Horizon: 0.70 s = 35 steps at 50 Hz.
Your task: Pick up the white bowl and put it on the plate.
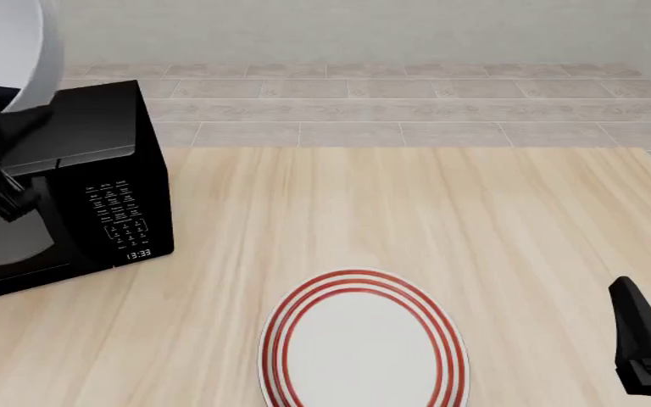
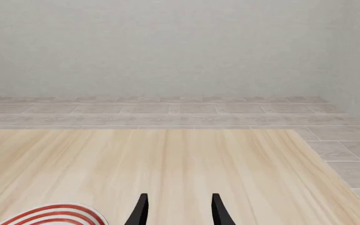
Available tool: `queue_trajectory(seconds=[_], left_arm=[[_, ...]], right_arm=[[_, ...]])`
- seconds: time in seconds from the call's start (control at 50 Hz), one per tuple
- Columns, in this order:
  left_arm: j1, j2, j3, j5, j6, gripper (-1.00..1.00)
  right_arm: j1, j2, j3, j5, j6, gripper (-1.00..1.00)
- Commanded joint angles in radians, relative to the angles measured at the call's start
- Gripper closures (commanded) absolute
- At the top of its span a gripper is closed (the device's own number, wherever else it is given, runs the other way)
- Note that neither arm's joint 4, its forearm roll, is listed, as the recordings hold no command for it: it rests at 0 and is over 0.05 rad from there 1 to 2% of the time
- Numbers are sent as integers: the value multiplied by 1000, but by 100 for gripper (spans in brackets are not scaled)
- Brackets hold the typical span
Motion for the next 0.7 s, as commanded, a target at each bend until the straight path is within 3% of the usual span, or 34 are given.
queue_trajectory(seconds=[0.02,0.34,0.4,0.44,0.46,0.48,0.52,0.68,0.7], left_arm=[[-129,-75,-20,88,-32,100],[-313,-145,-22,180,-65,100],[-335,-140,-42,191,-79,100],[-416,-163,-70,239,-121,100],[-413,-150,-71,247,-128,100],[-405,-158,-45,214,-95,100],[-416,-152,-10,182,-97,100],[-481,-141,-9,184,-116,100],[-496,-143,26,159,-117,100]], right_arm=[[1,1,0,-1,0,-100],[1,1,0,-1,0,-100],[1,1,0,0,0,-100],[2,1,0,-1,0,-100],[2,1,0,-1,0,-100],[1,1,0,0,0,-100],[2,1,0,0,0,-100],[1,1,0,-1,0,-100],[1,1,0,-1,0,-100]])
